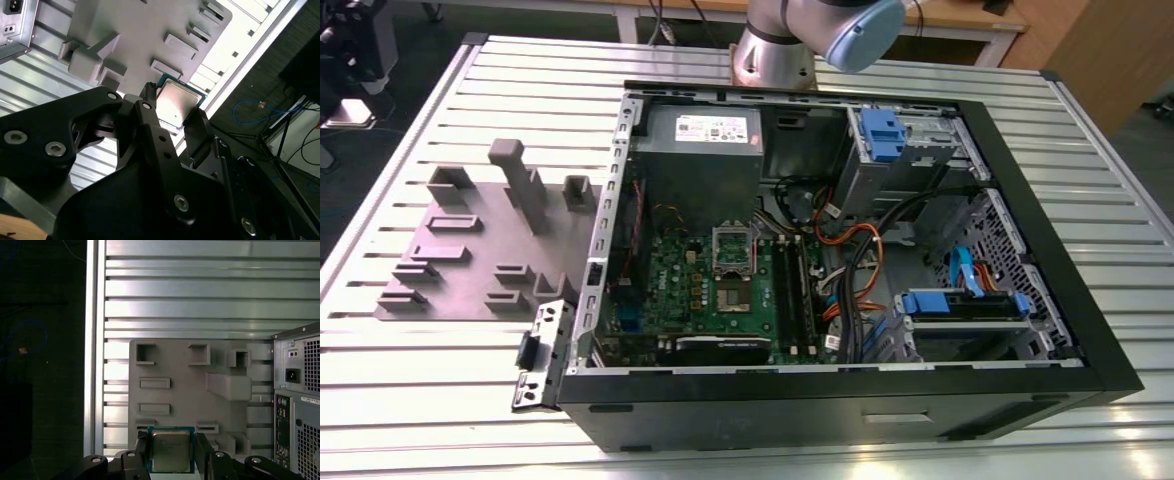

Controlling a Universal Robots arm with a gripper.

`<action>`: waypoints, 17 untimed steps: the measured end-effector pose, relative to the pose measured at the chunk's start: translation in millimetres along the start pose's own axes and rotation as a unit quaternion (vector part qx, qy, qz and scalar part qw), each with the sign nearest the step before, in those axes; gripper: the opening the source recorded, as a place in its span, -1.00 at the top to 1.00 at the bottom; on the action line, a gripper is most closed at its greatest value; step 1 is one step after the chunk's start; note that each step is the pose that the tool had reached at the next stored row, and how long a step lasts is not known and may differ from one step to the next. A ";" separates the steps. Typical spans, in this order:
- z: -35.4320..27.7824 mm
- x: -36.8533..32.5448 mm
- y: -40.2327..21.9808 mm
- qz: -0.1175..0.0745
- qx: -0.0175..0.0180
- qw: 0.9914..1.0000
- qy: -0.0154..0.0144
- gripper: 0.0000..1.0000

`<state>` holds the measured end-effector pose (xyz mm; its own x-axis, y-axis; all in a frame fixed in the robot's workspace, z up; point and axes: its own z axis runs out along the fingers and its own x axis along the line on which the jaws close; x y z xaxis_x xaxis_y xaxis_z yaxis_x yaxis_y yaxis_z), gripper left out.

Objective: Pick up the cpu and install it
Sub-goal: 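Pick up the cpu and move it towards the insertion slot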

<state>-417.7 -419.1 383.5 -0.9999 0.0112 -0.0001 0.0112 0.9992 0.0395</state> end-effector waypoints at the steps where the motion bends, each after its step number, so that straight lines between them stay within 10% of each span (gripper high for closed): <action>1: 0.0 -0.4 0.0 0.000 0.000 1.000 0.000 0.06; 17: -0.2 -8.3 -10.4 0.003 0.000 1.000 0.001 0.06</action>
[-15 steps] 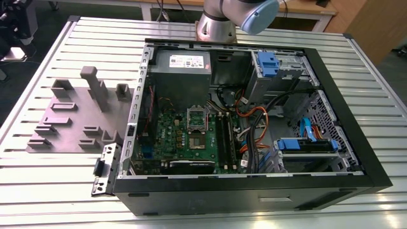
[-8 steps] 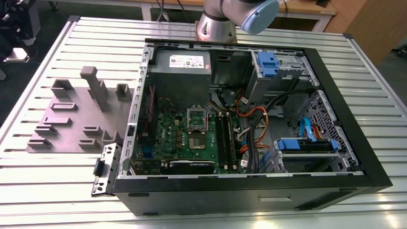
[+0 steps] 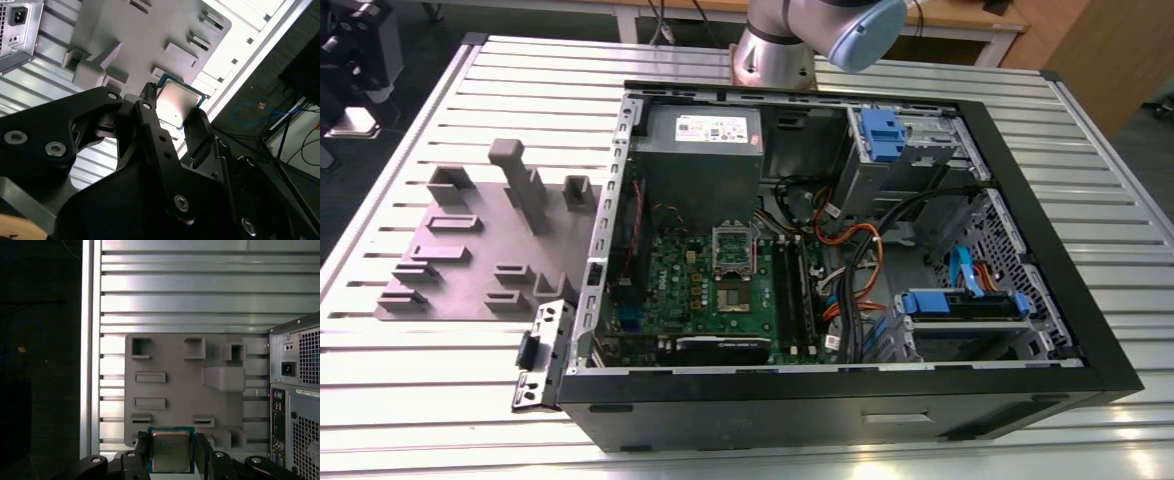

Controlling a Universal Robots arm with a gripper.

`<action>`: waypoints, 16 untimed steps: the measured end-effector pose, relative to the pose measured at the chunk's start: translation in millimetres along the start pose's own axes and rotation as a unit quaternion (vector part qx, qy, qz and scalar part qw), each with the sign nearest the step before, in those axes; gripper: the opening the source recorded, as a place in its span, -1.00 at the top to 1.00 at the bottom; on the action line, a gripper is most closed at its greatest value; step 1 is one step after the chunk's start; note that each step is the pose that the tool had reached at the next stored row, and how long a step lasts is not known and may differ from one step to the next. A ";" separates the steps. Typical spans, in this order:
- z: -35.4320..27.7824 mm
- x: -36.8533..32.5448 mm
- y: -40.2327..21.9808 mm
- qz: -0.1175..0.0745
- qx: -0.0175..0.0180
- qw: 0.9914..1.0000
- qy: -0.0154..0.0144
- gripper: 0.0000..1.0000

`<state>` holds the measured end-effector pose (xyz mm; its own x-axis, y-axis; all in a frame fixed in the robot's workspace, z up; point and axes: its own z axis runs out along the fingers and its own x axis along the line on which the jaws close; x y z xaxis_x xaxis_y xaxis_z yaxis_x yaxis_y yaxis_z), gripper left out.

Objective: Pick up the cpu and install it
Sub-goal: 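Pick up the cpu and move it towards the insertion slot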

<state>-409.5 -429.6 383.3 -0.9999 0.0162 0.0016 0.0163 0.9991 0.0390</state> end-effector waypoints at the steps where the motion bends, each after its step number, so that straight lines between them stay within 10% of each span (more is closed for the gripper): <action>1: -0.1 -0.9 -0.3 0.001 0.000 1.000 0.000 0.06; 16: -0.1 -15.4 -4.6 0.009 0.000 1.000 0.005 0.06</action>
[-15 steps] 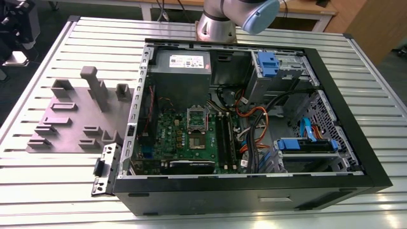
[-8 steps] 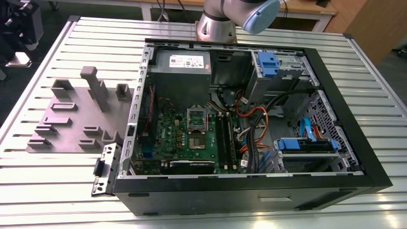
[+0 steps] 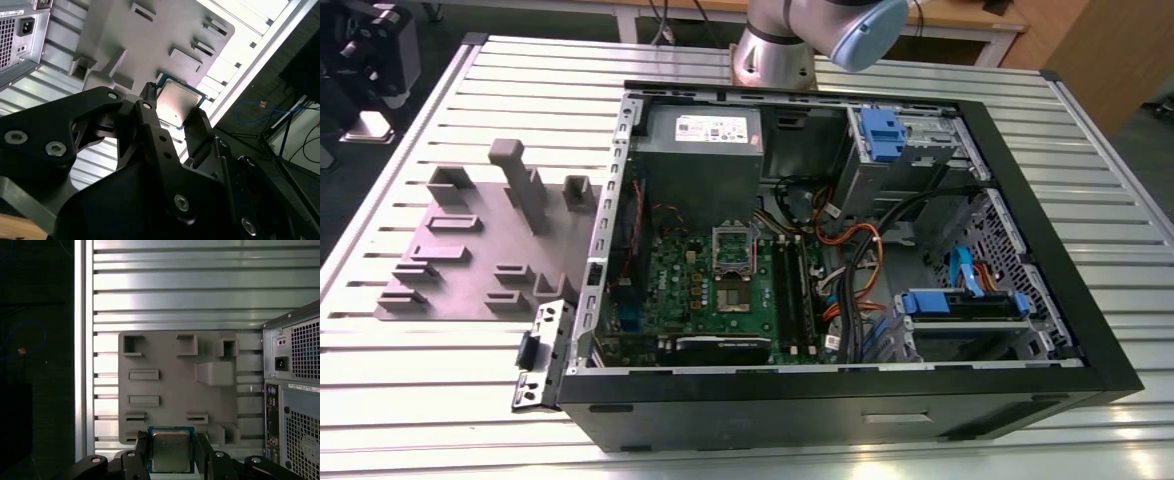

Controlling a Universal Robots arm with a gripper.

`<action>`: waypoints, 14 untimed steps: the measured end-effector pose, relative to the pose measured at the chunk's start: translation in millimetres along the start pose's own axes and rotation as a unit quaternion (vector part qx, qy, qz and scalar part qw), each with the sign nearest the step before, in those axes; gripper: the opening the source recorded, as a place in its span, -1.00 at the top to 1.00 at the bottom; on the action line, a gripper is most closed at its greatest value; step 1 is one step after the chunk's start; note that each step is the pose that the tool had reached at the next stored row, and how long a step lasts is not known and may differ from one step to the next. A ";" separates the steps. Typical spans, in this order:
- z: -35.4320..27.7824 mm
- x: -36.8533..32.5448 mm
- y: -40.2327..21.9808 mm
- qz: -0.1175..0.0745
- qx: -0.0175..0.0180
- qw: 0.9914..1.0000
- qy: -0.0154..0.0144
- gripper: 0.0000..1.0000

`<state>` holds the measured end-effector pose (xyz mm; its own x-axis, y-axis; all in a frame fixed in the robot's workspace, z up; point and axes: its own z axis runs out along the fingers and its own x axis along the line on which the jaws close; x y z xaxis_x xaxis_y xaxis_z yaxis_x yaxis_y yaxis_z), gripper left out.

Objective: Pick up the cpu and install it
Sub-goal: 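Pick up the cpu and move it towards the insertion slot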

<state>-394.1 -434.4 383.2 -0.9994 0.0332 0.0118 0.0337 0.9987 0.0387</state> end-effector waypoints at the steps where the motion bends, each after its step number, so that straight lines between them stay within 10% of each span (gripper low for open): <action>1: 0.0 -0.8 0.0 0.000 0.000 1.000 0.000 0.06; 14: -0.1 -4.3 0.1 0.001 0.000 1.000 0.000 0.06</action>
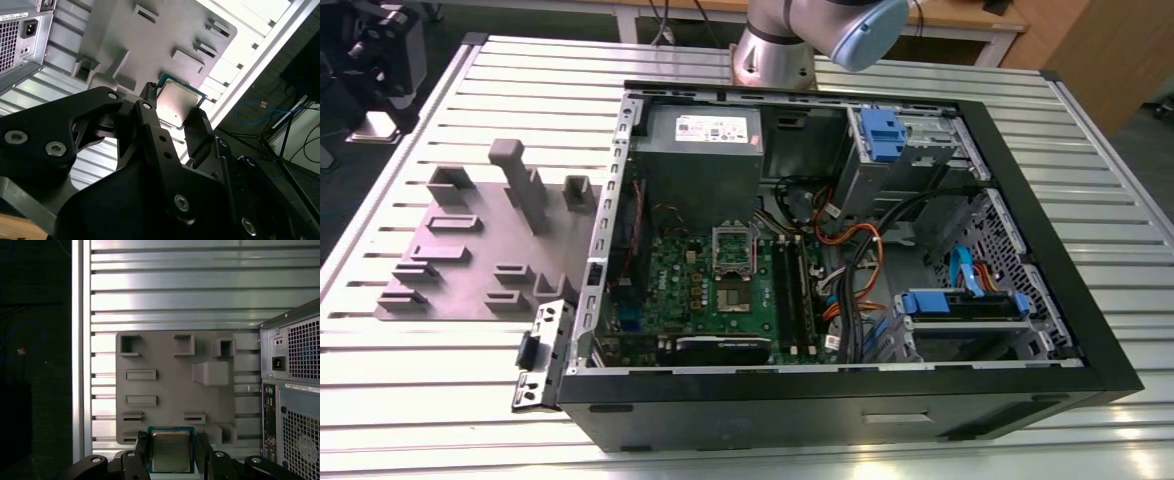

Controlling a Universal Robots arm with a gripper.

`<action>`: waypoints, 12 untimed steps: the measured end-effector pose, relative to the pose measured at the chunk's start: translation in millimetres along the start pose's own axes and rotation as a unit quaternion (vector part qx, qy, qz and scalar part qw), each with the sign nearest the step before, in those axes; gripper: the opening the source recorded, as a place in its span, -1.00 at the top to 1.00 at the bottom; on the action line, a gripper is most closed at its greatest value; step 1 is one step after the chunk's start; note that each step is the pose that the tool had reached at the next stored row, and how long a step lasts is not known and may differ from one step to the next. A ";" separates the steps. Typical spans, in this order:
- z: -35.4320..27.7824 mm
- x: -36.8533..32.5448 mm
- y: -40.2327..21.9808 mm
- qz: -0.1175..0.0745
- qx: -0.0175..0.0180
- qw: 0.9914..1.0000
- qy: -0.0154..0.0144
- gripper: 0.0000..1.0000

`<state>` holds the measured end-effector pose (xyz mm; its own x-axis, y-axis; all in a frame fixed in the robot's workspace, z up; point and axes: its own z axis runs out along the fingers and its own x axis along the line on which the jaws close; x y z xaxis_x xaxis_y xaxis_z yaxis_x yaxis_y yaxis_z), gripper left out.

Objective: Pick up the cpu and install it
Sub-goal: 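Pick up the cpu and move it towards the insertion slot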

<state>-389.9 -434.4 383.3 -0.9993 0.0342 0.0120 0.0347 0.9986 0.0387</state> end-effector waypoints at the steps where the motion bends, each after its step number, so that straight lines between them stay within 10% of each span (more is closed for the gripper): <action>1: 0.0 -0.3 0.0 0.000 0.000 1.000 0.000 0.06; 12: 0.0 -2.6 0.1 0.000 0.000 1.000 0.000 0.06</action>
<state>-387.3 -434.4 383.3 -0.9993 0.0342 0.0120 0.0346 0.9987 0.0387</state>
